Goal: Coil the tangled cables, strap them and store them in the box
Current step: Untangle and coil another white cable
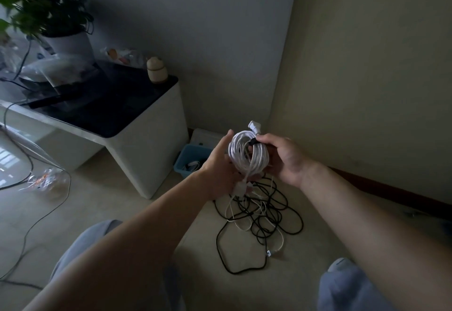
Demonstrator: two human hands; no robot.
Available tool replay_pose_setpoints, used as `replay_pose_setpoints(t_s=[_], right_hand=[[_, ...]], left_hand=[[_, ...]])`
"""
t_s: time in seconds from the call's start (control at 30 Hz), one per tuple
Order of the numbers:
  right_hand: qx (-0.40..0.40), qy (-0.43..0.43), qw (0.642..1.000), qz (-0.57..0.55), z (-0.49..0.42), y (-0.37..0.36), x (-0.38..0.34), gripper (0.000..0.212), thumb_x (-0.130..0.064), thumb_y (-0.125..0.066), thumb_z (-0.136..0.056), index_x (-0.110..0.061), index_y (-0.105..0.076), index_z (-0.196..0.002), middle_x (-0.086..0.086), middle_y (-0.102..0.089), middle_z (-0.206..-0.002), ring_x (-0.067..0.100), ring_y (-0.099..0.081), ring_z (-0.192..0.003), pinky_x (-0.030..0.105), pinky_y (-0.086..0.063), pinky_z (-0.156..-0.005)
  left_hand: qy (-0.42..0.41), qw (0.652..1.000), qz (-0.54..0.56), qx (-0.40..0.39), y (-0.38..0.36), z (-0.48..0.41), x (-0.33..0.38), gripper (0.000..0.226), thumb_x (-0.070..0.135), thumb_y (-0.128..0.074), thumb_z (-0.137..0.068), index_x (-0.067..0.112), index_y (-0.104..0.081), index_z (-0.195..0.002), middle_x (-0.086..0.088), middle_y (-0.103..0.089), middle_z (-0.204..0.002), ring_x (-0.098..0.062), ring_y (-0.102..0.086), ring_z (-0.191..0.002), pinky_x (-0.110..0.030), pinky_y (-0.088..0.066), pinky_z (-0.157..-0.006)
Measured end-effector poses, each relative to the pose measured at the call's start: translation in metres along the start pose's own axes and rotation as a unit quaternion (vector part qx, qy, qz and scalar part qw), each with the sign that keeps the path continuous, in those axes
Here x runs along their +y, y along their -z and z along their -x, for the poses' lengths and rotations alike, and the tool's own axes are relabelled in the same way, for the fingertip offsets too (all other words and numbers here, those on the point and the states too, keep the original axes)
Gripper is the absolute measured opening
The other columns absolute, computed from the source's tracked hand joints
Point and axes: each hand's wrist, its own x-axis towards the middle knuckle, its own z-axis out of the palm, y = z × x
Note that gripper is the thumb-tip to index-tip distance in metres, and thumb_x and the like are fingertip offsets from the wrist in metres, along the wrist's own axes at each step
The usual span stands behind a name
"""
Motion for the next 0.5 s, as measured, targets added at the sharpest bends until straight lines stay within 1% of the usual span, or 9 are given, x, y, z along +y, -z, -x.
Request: replay_pose_setpoints(t_s=[0.03, 0.07, 0.17, 0.27, 0.33, 0.37, 0.4, 0.47, 0.5], right_hand=[[-0.004, 0.001, 1.000, -0.012, -0.003, -0.001, 0.000, 0.018, -0.024, -0.067, -0.088, -0.011, -0.079, -0.084, 0.012, -0.074, -0.084, 0.025, -0.071, -0.071, 0.033, -0.057, -0.062], [-0.004, 0.000, 1.000, -0.024, -0.006, -0.002, 0.000, 0.019, -0.023, -0.065, -0.089, -0.010, -0.078, -0.085, 0.010, -0.073, -0.083, 0.023, -0.071, -0.069, 0.032, -0.057, -0.060], [0.010, -0.013, 0.999, -0.033, -0.017, -0.005, 0.003, 0.021, -0.021, -0.057, -0.094, -0.008, -0.073, -0.092, 0.007, -0.072, -0.080, 0.020, -0.068, -0.068, 0.029, -0.056, -0.061], [0.019, -0.039, 0.999, -0.022, -0.030, -0.009, 0.008, 0.023, -0.020, -0.051, -0.097, -0.008, -0.070, -0.097, 0.005, -0.073, -0.081, 0.019, -0.068, -0.070, 0.029, -0.055, -0.062], [0.014, -0.055, 0.998, -0.022, -0.037, -0.010, 0.011, 0.024, -0.019, -0.048, -0.099, -0.007, -0.069, -0.100, 0.005, -0.072, -0.082, 0.018, -0.068, -0.069, 0.029, -0.056, -0.062], [0.010, -0.060, 0.998, -0.023, -0.041, -0.010, 0.013, 0.025, -0.019, -0.047, -0.100, -0.006, -0.069, -0.100, 0.005, -0.072, -0.082, 0.018, -0.068, -0.069, 0.029, -0.056, -0.062], [0.008, -0.066, 0.998, -0.023, -0.044, -0.011, 0.015, 0.025, -0.018, -0.047, -0.101, -0.006, -0.068, -0.100, 0.005, -0.072, -0.082, 0.019, -0.068, -0.070, 0.029, -0.056, -0.063], [0.009, -0.070, 0.997, -0.020, -0.052, -0.013, 0.021, 0.025, -0.018, -0.048, -0.101, -0.005, -0.069, -0.102, 0.006, -0.072, -0.084, 0.020, -0.067, -0.073, 0.031, -0.056, -0.067], [0.014, -0.067, 0.998, -0.015, -0.058, -0.014, 0.024, 0.024, -0.018, -0.048, -0.101, -0.005, -0.069, -0.102, 0.007, -0.071, -0.084, 0.020, -0.067, -0.073, 0.032, -0.055, -0.068]], left_hand=[[-0.013, 1.000, 0.006, -0.015, 0.001, 0.002, 0.001, 0.082, 0.073, -0.043, -0.089, 0.006, -0.063, -0.133, -0.014, -0.072, -0.111, -0.024, -0.073, -0.087, -0.032, -0.060, -0.069], [-0.021, 1.000, -0.005, -0.012, 0.003, 0.003, 0.003, 0.074, 0.066, -0.049, -0.089, 0.005, -0.066, -0.127, -0.013, -0.073, -0.104, -0.022, -0.073, -0.081, -0.030, -0.059, -0.066], [-0.022, 0.997, -0.066, 0.026, 0.013, 0.006, 0.006, 0.044, 0.047, -0.067, -0.086, 0.006, -0.074, -0.100, -0.008, -0.070, -0.082, -0.016, -0.067, -0.064, -0.024, -0.054, -0.057], [-0.065, 0.993, -0.099, 0.027, 0.028, 0.004, 0.006, 0.025, 0.027, -0.076, -0.084, 0.010, -0.071, -0.101, -0.002, -0.066, -0.075, -0.011, -0.061, -0.060, -0.023, -0.050, -0.055], [-0.094, 0.988, -0.126, -0.006, 0.036, 0.003, 0.003, 0.007, 0.017, -0.074, -0.086, 0.020, -0.075, -0.092, 0.002, -0.064, -0.071, -0.009, -0.059, -0.059, -0.023, -0.047, -0.053], [-0.098, 0.986, -0.135, -0.011, 0.039, 0.002, 0.002, 0.012, 0.013, -0.073, -0.088, 0.024, -0.075, -0.092, 0.001, -0.066, -0.073, -0.011, -0.062, -0.063, -0.025, -0.050, -0.055], [-0.100, 0.985, -0.140, -0.012, 0.041, 0.002, 0.001, 0.017, 0.010, -0.073, -0.087, 0.023, -0.074, -0.098, -0.001, -0.069, -0.080, -0.015, -0.067, -0.070, -0.029, -0.053, -0.058], [-0.118, 0.982, -0.147, -0.006, 0.046, -0.001, 0.000, 0.034, 0.005, -0.075, -0.084, 0.015, -0.066, -0.115, -0.007, -0.071, -0.093, -0.023, -0.070, -0.081, -0.034, -0.056, -0.062], [-0.131, 0.980, -0.149, -0.003, 0.049, -0.003, 0.001, 0.038, 0.003, -0.074, -0.083, 0.010, -0.063, -0.118, -0.009, -0.070, -0.092, -0.024, -0.070, -0.080, -0.033, -0.056, -0.061]])
